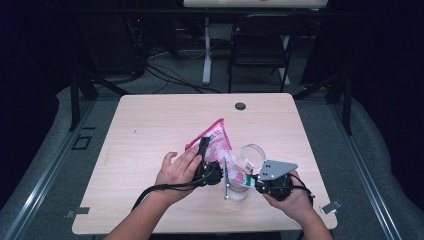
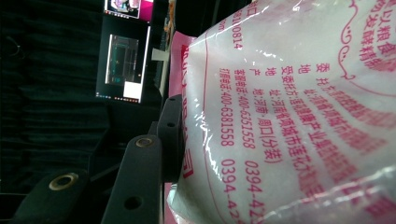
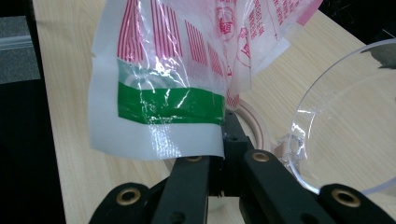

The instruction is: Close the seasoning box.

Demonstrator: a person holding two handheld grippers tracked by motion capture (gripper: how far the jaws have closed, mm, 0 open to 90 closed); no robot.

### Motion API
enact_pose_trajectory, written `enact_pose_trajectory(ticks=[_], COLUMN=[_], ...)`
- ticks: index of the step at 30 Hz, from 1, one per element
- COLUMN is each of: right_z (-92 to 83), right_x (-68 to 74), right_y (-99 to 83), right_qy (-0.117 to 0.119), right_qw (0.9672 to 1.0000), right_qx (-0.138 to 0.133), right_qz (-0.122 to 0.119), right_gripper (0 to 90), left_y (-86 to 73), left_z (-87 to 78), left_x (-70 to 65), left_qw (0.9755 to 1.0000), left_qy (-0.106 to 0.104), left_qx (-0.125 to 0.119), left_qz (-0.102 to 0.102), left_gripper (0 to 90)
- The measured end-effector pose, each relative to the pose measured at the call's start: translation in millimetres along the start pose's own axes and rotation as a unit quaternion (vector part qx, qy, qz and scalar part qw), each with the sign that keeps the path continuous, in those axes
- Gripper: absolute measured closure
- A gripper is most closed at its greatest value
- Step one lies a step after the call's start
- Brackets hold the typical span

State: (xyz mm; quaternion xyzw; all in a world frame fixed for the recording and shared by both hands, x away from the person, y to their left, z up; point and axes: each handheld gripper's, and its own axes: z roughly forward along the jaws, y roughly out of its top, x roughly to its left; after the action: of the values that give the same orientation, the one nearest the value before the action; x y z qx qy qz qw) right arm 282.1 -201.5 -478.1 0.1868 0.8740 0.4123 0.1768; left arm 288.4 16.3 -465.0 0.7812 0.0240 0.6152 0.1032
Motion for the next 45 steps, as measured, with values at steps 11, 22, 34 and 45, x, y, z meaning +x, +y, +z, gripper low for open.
enact_pose_trajectory(ticks=[11,22,34,45], right_z=[-0.1,0.2,-0.2,-0.1], right_x=[-1.1,-1.1,-1.6,-1.9], right_y=[-0.9,-1.2,-1.6,-2.1], right_qy=[0.001,0.001,0.002,0.001], right_qw=[1.0,1.0,1.0,1.0], right_qx=[-0.001,-0.001,0.0,-0.002], right_qz=[0.001,0.002,0.003,0.004], right_gripper=[90.0,90.0,90.0,90.0], left_y=[2.1,2.8,3.3,4.3], left_z=[-1.5,-1.9,-2.2,-2.8], left_x=[1.3,1.6,1.6,2.1], left_qw=[1.0,0.9999,0.9999,0.9998], left_qy=[0.004,0.009,0.01,0.014], left_qx=[-0.001,-0.005,-0.005,-0.008], left_qz=[0.004,0.006,0.008,0.011], left_gripper=[64.1,64.1,64.1,64.1])
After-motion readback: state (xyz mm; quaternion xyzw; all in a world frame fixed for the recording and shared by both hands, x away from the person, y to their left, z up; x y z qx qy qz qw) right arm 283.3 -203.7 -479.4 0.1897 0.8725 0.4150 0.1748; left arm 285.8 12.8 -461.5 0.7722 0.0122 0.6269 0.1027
